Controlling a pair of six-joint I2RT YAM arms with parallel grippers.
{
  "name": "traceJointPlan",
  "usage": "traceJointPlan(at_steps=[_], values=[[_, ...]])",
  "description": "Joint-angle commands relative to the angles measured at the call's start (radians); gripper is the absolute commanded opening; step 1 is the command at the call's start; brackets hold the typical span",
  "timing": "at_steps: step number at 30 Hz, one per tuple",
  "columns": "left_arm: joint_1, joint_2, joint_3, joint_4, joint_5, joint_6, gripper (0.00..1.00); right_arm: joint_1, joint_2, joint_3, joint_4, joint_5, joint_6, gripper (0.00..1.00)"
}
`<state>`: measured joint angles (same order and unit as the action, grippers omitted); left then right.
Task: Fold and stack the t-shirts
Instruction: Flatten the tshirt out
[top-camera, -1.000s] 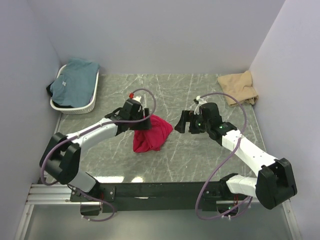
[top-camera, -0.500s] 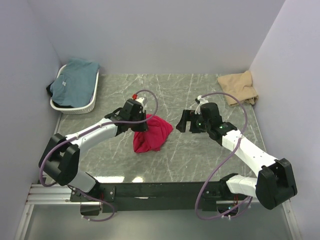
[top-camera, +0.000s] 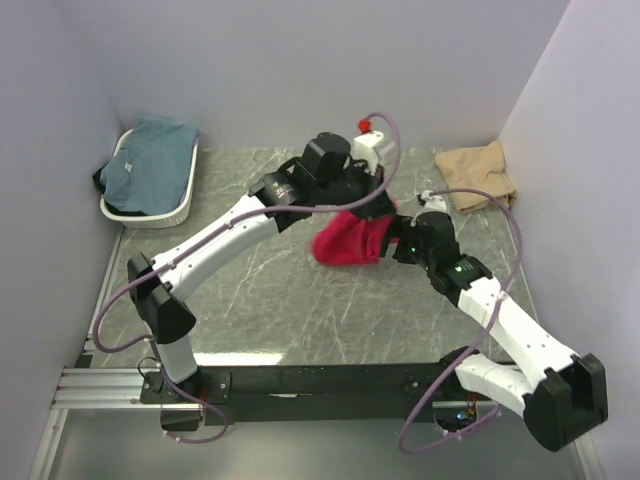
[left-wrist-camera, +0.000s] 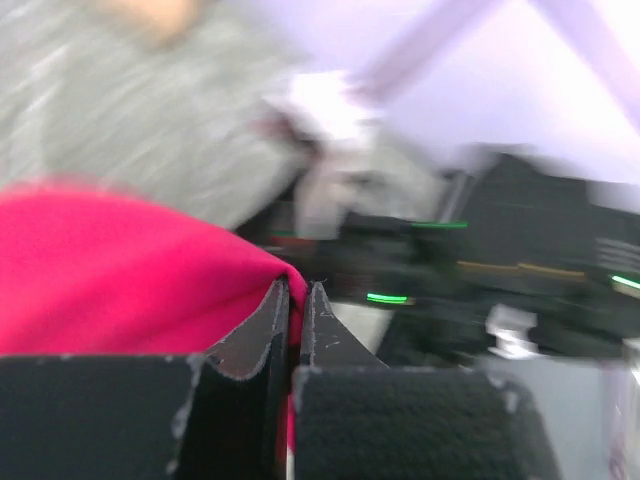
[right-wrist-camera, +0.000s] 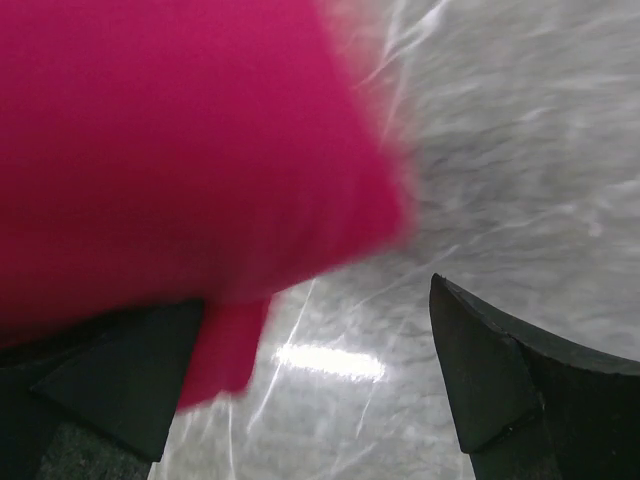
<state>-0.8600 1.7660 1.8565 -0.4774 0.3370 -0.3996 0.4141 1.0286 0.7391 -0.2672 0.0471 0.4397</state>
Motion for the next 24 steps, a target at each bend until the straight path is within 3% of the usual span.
traceJointPlan(at_steps=[1,3,4,6,11,17,19,21,23,24], values=[[-0.051,-0.043,0.066,0.032,0.2,0.018,0.01,-0.008,-0.134,-0.044,-0.017,0.235,0.074,1.0],[-0.05,-0.098,-0.044,0.08,0.128,-0.01,0.01,-0.012,-0.22,-0.064,-0.029,0.314,0.099,1.0],[-0.045,-0.129,-0.087,0.094,-0.032,-0.013,0.01,-0.014,-0.251,-0.069,-0.035,0.335,0.106,1.0],[-0.021,-0.239,-0.25,0.117,-0.186,-0.042,0.01,-0.014,-0.323,-0.075,-0.049,0.367,0.106,1.0],[0.129,-0.459,-0.662,0.172,-0.516,-0.197,0.01,-0.015,-0.372,-0.072,-0.061,0.375,0.079,1.0],[0.28,-0.493,-0.933,0.221,-0.615,-0.254,0.01,-0.015,-0.279,-0.066,-0.06,0.274,0.097,1.0],[0.297,-0.449,-0.944,0.233,-0.621,-0.252,0.14,-0.015,-0.22,-0.063,-0.052,0.24,0.097,1.0],[0.311,-0.409,-0.935,0.215,-0.645,-0.255,0.22,-0.017,-0.168,-0.072,-0.003,0.11,0.054,1.0],[0.315,-0.363,-0.913,0.21,-0.653,-0.257,0.56,-0.015,-0.095,-0.058,-0.012,0.018,0.068,1.0],[0.317,-0.353,-0.91,0.212,-0.667,-0.257,0.64,-0.017,-0.07,-0.057,-0.001,-0.028,0.067,1.0]])
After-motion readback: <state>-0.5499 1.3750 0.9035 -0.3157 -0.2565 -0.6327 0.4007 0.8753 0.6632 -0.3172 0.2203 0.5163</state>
